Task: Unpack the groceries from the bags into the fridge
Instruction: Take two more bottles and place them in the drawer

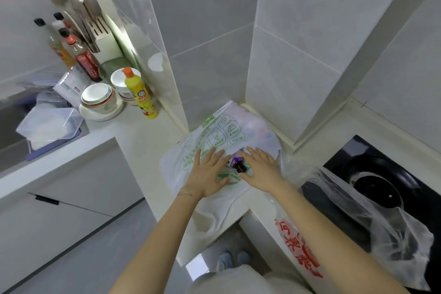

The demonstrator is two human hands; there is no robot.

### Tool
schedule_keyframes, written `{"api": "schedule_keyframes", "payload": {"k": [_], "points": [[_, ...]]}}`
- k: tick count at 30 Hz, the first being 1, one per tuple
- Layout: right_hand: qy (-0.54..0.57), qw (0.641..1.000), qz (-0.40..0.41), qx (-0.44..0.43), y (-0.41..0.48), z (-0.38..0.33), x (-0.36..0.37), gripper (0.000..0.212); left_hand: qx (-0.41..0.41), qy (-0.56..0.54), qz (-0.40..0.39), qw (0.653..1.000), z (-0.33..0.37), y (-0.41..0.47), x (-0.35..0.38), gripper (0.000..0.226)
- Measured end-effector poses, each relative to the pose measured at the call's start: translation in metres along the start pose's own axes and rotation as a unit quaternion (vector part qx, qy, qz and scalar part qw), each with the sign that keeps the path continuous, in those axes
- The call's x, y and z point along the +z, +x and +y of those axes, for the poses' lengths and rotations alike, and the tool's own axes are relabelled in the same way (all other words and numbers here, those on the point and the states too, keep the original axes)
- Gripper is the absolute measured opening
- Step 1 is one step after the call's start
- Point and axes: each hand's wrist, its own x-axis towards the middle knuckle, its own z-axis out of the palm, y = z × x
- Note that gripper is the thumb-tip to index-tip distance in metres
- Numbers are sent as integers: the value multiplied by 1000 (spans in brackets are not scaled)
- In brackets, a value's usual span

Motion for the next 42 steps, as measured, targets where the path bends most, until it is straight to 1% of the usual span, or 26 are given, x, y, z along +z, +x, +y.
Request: {"api": "schedule_keyframes", "payload": {"k": [3, 4, 6, 8, 12, 17, 21, 23, 24, 26, 27, 29, 32, 36, 39, 42], "points": [[-3, 1000, -23, 3, 9, 5, 4, 76, -43, -12, -18, 999, 1, 10, 5, 94], [-5, 1000, -29, 5, 12, 7, 5, 77, -56, -11, -25, 998, 1, 13, 6, 91], [-8, 999, -44, 12, 17, 10, 6, 79, -77, -4, -43, 996, 1, 21, 8, 79], [-13, 998, -53, 18, 23, 15, 7, 80, -88, -6, -50, 995, 2, 27, 11, 75], [-18, 997, -63, 28, 32, 23, 8, 82, -97, 1, -64, 993, 1, 37, 18, 79], [2, 997, -68, 34, 44, 33, 10, 84, -98, -6, -76, 992, -6, 49, 24, 86], [-12, 998, -44, 41, 47, 32, 17, 83, -105, -12, -86, 991, -12, 60, 24, 90], [-38, 999, 10, 30, 43, 27, 24, 77, -107, -11, -86, 990, -14, 65, 23, 90], [-51, 997, 53, 18, 42, 24, 28, 71, -107, -13, -85, 991, -15, 66, 24, 90], [-64, 992, 111, 14, 41, 20, 40, 57, -106, -16, -79, 991, -16, 67, 25, 90], [-72, 990, 123, 21, 39, 17, 43, 51, -103, -18, -73, 992, -17, 66, 26, 90], [-84, 988, 123, 41, 39, 12, 48, 45, -94, -32, -51, 994, -17, 61, 28, 89], [-99, 986, 123, 61, 42, 7, 49, 46, -79, -68, 6, 995, -17, 50, 31, 85], [-122, 984, 100, 86, 46, 1, 51, 51, -53, -75, 78, 993, -14, 32, 39, 77], [-113, 987, 74, 88, 48, -1, 50, 52, -71, -84, 75, 991, -11, 21, 43, 75], [-68, 993, 50, 78, 49, -2, 43, 49, -75, -95, 73, 990, -10, 14, 44, 74]]}}
